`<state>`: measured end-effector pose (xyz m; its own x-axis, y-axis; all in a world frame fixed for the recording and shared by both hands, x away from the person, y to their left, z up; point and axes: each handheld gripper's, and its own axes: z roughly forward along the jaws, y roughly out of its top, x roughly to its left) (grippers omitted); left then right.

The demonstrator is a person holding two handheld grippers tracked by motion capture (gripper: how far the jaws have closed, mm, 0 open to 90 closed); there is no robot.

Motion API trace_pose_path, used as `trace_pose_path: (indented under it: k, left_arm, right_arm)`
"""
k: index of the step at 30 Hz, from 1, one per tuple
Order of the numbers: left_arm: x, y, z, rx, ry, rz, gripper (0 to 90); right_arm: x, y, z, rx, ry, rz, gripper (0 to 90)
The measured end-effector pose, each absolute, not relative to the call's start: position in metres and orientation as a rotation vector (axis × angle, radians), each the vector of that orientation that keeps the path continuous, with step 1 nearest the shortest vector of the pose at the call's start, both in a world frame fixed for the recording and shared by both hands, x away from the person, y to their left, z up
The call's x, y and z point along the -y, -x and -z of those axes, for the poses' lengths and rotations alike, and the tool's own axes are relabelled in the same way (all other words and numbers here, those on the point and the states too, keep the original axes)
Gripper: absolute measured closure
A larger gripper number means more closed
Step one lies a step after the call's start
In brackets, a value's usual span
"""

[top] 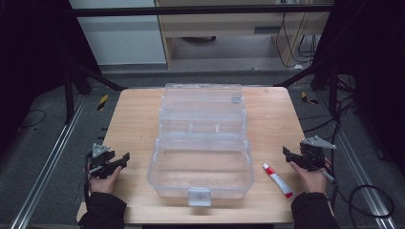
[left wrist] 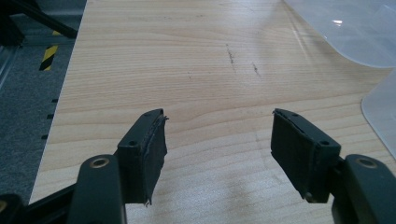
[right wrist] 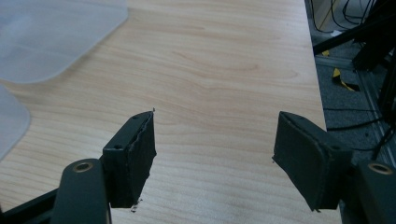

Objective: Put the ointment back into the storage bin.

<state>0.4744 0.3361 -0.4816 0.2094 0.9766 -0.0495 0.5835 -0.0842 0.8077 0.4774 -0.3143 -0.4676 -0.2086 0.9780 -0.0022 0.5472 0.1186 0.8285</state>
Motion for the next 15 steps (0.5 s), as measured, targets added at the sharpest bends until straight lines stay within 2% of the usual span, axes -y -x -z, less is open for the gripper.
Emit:
trace_pose_path:
  k: [5,7,8,15]
  left_arm:
    - [-0.336,-0.474,0.482,-1.468,-1.758,-0.68,35.0]
    - [-0.336,-0.474,0.482,-1.466,-1.76,-0.681,35.0]
    - [-0.336,-0.474,0.482,-1.465,-1.764,-0.682,34.9]
    - [-0.336,-0.474,0.483,-1.47,-1.766,-0.677,34.8]
  right_arm:
    - [0.312,-0.476,0.454,-1.862,-1.433,-0.965,28.8]
    - [0.31,-0.473,0.446,-1.881,-1.404,-0.949,31.7]
    - [0.308,-0.471,0.437,-1.901,-1.379,-0.915,36.4]
    - [0.301,-0.462,0.411,-2.008,-1.353,-0.906,37.5]
